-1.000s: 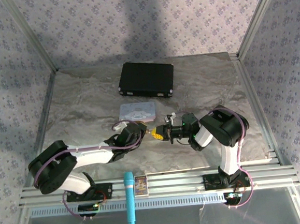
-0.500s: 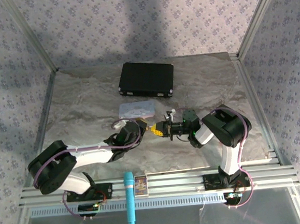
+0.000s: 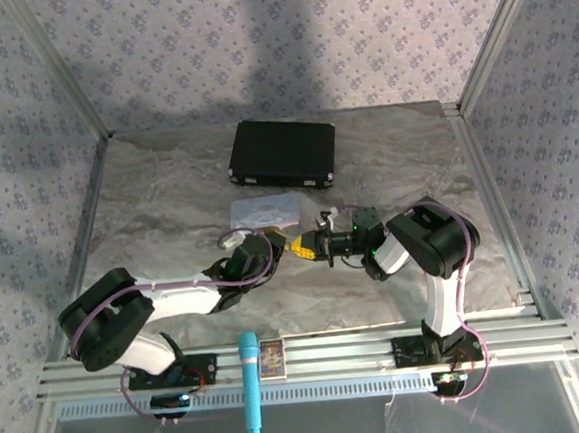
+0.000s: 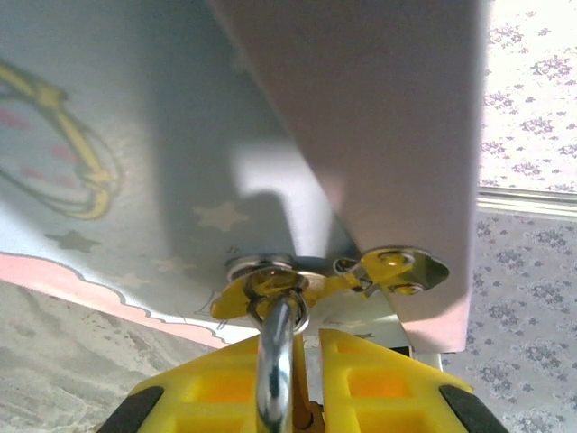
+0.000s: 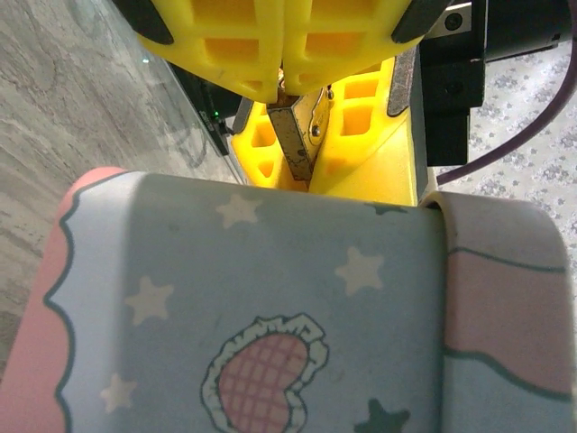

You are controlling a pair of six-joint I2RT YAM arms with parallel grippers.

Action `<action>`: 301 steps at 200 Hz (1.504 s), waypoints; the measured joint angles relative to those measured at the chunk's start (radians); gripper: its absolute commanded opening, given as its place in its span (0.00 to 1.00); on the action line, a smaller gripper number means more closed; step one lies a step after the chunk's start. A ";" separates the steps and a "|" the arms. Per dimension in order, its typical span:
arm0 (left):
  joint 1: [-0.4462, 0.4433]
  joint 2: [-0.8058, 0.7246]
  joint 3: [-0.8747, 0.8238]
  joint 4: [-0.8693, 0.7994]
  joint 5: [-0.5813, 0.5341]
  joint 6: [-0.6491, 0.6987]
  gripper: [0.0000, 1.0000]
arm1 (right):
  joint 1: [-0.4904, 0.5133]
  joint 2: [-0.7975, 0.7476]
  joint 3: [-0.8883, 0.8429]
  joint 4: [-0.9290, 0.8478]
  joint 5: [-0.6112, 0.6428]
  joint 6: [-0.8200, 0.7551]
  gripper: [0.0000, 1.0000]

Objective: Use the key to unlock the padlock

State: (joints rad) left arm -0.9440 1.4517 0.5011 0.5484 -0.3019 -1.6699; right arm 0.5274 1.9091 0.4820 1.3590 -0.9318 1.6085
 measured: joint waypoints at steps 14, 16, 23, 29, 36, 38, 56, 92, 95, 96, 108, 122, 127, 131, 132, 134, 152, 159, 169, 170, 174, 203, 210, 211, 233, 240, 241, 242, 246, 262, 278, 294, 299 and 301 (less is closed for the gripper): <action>0.000 0.006 0.000 0.009 0.000 0.000 0.00 | -0.004 0.000 0.003 -0.008 -0.004 -0.004 0.00; 0.000 0.008 0.000 0.010 0.000 0.000 0.00 | -0.004 0.000 0.005 -0.009 -0.004 -0.005 0.00; 0.000 0.011 0.000 0.012 -0.001 0.000 0.00 | -0.004 0.000 0.007 -0.018 -0.005 -0.008 0.00; 0.000 0.013 0.000 0.012 -0.001 0.000 0.00 | -0.003 0.000 0.010 -0.025 -0.005 -0.010 0.00; 0.002 0.018 0.000 0.014 -0.002 0.000 0.00 | -0.002 0.000 0.013 -0.036 -0.004 -0.013 0.06; 0.002 0.019 0.000 0.015 -0.002 -0.001 0.00 | -0.002 0.000 0.014 -0.040 -0.003 -0.016 0.09; 0.002 0.032 0.000 0.021 0.001 -0.008 0.00 | 0.002 -0.002 0.016 -0.071 0.004 -0.026 0.28; 0.003 0.037 0.000 0.033 0.003 -0.023 0.00 | 0.005 -0.031 -0.006 -0.117 0.040 -0.055 0.34; 0.003 0.037 0.001 0.034 0.007 -0.023 0.00 | 0.005 -0.036 -0.011 -0.118 0.043 -0.056 0.34; 0.003 0.037 0.001 0.034 0.008 -0.023 0.00 | 0.005 -0.039 -0.013 -0.119 0.045 -0.057 0.35; 0.003 0.037 0.005 0.034 0.024 -0.024 0.00 | 0.005 -0.064 -0.040 -0.122 0.062 -0.061 0.34; 0.003 0.037 0.011 0.037 0.047 -0.026 0.00 | 0.005 -0.097 -0.069 -0.124 0.083 -0.070 0.31; 0.003 0.037 0.012 0.037 0.055 -0.026 0.00 | 0.005 -0.110 -0.078 -0.127 0.091 -0.073 0.28; 0.003 0.037 0.013 0.038 0.061 -0.026 0.00 | 0.005 -0.120 -0.084 -0.130 0.096 -0.079 0.26; 0.003 0.037 0.013 0.038 0.064 -0.026 0.00 | 0.005 -0.124 -0.087 -0.131 0.099 -0.077 0.26; 0.003 0.037 0.013 0.038 0.066 -0.026 0.00 | 0.005 -0.127 -0.089 -0.132 0.100 -0.080 0.25; 0.000 0.037 0.013 0.039 0.090 -0.026 0.00 | 0.005 -0.169 -0.110 -0.145 0.111 -0.098 0.20; -0.001 0.037 0.013 0.039 0.098 -0.026 0.00 | 0.005 -0.180 -0.114 -0.150 0.114 -0.102 0.20; -0.001 0.037 0.013 0.039 0.106 -0.026 0.00 | 0.005 -0.190 -0.115 -0.154 0.119 -0.108 0.19; -0.001 0.037 0.013 0.039 0.106 -0.026 0.00 | 0.005 -0.191 -0.115 -0.155 0.120 -0.110 0.19; 0.000 0.037 0.014 0.039 0.108 -0.026 0.00 | 0.005 -0.193 -0.116 -0.158 0.122 -0.110 0.18; -0.001 0.042 0.015 0.038 0.114 -0.026 0.00 | 0.013 -0.196 -0.127 -0.159 0.137 -0.113 0.29; -0.001 0.043 0.015 0.037 0.117 -0.026 0.00 | 0.015 -0.196 -0.131 -0.159 0.141 -0.115 0.32; -0.001 0.043 0.015 0.036 0.119 -0.026 0.00 | 0.015 -0.196 -0.132 -0.159 0.143 -0.116 0.33; -0.006 0.043 0.015 0.031 0.126 -0.026 0.00 | 0.019 -0.203 -0.157 -0.158 0.153 -0.124 0.32; -0.006 0.043 0.015 0.031 0.128 -0.026 0.00 | 0.018 -0.204 -0.165 -0.158 0.156 -0.124 0.31; -0.007 0.043 0.015 0.030 0.128 -0.026 0.00 | 0.018 -0.204 -0.167 -0.158 0.157 -0.124 0.30; -0.007 0.043 0.015 0.030 0.129 -0.026 0.00 | 0.018 -0.204 -0.168 -0.158 0.158 -0.124 0.30; -0.007 0.043 0.015 0.030 0.130 -0.026 0.00 | 0.018 -0.206 -0.172 -0.158 0.159 -0.125 0.29; -0.008 0.043 0.015 0.024 0.132 -0.026 0.00 | 0.018 -0.218 -0.186 -0.159 0.163 -0.125 0.25; -0.008 0.043 0.015 0.025 0.134 -0.026 0.00 | 0.018 -0.235 -0.193 -0.161 0.166 -0.129 0.25; -0.008 0.043 0.015 0.024 0.134 -0.026 0.00 | 0.018 -0.253 -0.195 -0.164 0.169 -0.131 0.24; -0.008 0.043 0.015 0.024 0.134 -0.026 0.00 | 0.019 -0.258 -0.196 -0.166 0.170 -0.132 0.24; -0.008 0.043 0.015 0.024 0.134 -0.026 0.00 | 0.019 -0.260 -0.196 -0.166 0.170 -0.132 0.23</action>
State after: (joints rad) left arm -0.9520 1.4944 0.5163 0.5728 -0.1680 -1.6958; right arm 0.5465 1.6489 0.2863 1.1927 -0.7616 1.4761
